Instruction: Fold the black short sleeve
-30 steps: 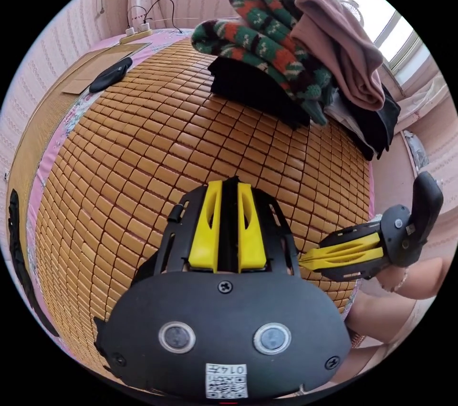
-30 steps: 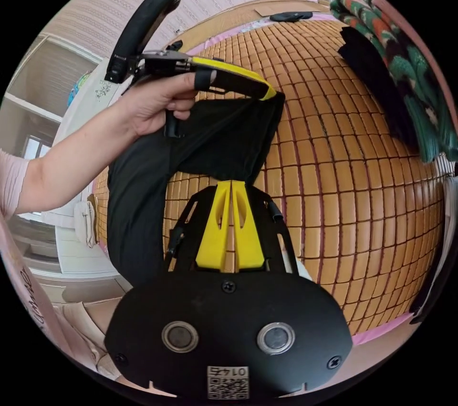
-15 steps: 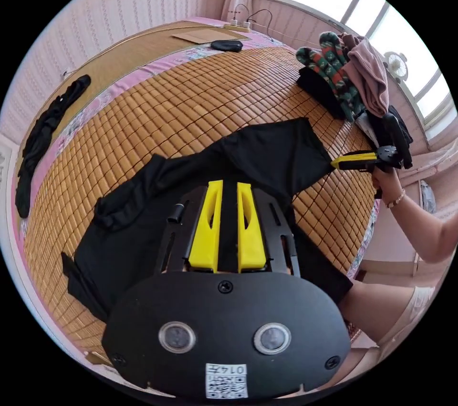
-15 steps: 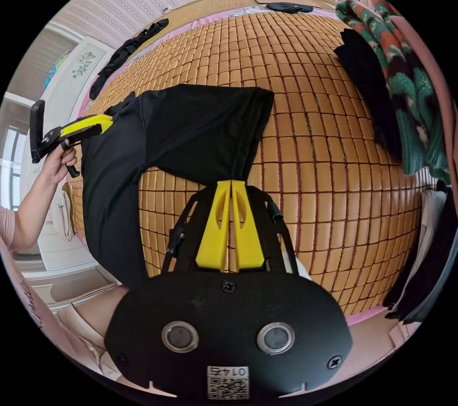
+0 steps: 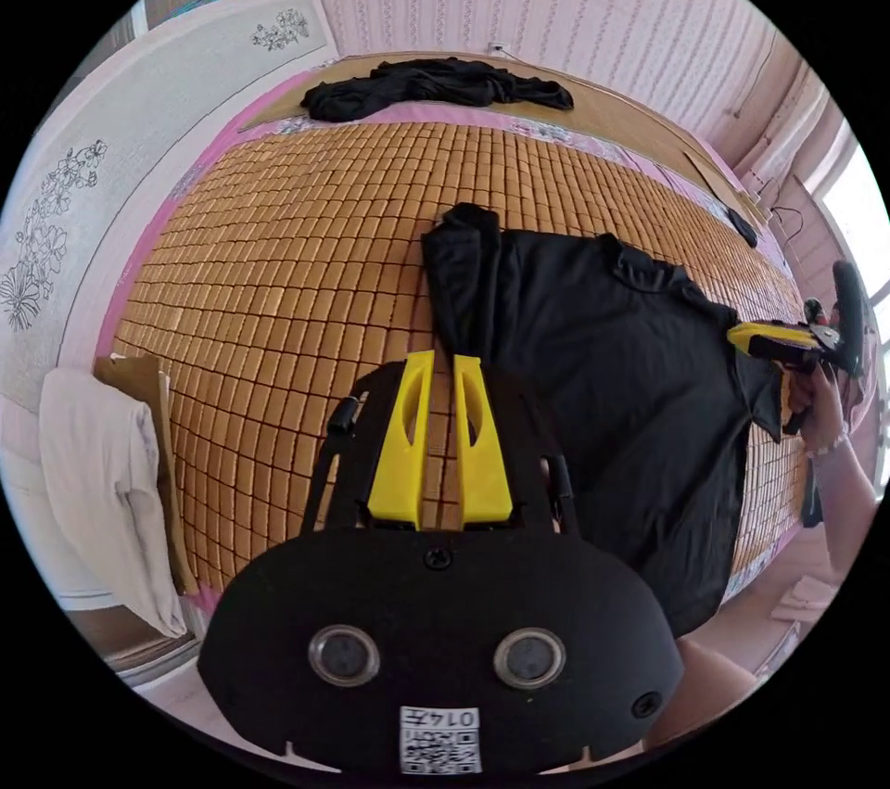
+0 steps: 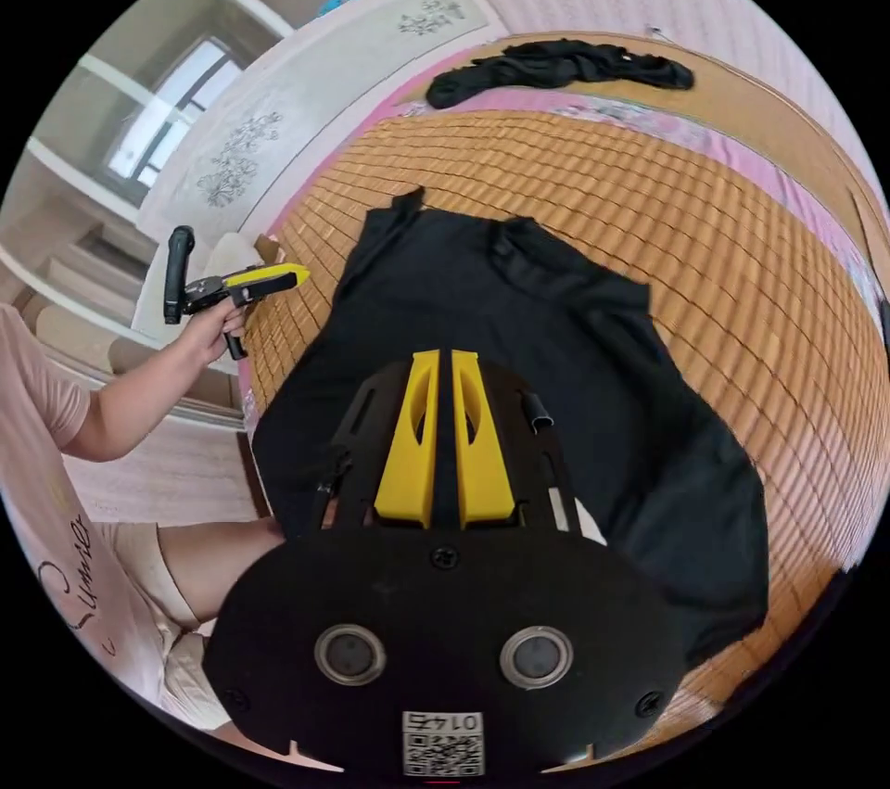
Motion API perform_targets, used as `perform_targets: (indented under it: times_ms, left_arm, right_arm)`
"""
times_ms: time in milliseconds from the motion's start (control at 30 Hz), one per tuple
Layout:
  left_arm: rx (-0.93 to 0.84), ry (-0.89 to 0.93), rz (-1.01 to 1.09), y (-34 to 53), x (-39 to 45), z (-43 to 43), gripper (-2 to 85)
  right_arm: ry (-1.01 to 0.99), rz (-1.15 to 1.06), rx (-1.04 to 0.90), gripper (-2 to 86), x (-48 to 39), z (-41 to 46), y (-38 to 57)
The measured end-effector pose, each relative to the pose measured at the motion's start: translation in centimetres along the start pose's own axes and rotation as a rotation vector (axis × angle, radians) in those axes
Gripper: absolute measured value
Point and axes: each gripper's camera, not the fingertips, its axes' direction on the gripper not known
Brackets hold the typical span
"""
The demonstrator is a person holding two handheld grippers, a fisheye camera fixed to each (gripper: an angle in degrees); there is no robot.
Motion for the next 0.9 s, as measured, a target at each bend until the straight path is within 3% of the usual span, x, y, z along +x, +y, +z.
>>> perform_targets:
  times_ms: [133, 300, 433, 633, 767, 900]
  left_arm:
    - [0.049, 0.105, -0.025, -1.2, -5.1, 2.0, 6.2]
    - [0.065, 0.224, -0.028, -3.7, -8.1, 5.5, 8.6]
    - [-0.032, 0.226, 0.041, -3.6, -10.8, 8.3, 0.5]
    - [0.076, 0.269, -0.222, 5.8, -19.7, 3.0, -0.9]
    - [0.023, 0.283, -0.421, 11.6, -23.7, 4.6, -1.0]
    - [0.027, 0.286, -0.452, 13.4, -25.2, 5.5, -1.0]
  right_arm:
    - [-0.078, -0.088, -0.014, 2.7, -2.4, 7.2, -10.9]
    - [0.006, -0.080, -0.051, 5.6, -3.4, 12.2, -18.6]
    - [0.034, -0.094, -0.098, 5.5, -4.6, 14.1, -21.7]
    - [0.022, -0.170, -0.141, 4.4, -7.9, 17.5, -24.5]
    - [-0.038, -0.174, -0.224, 3.8, -9.9, 22.5, -26.0]
    - [-0.055, -0.232, -0.267, 4.1, -13.2, 26.4, -27.3]
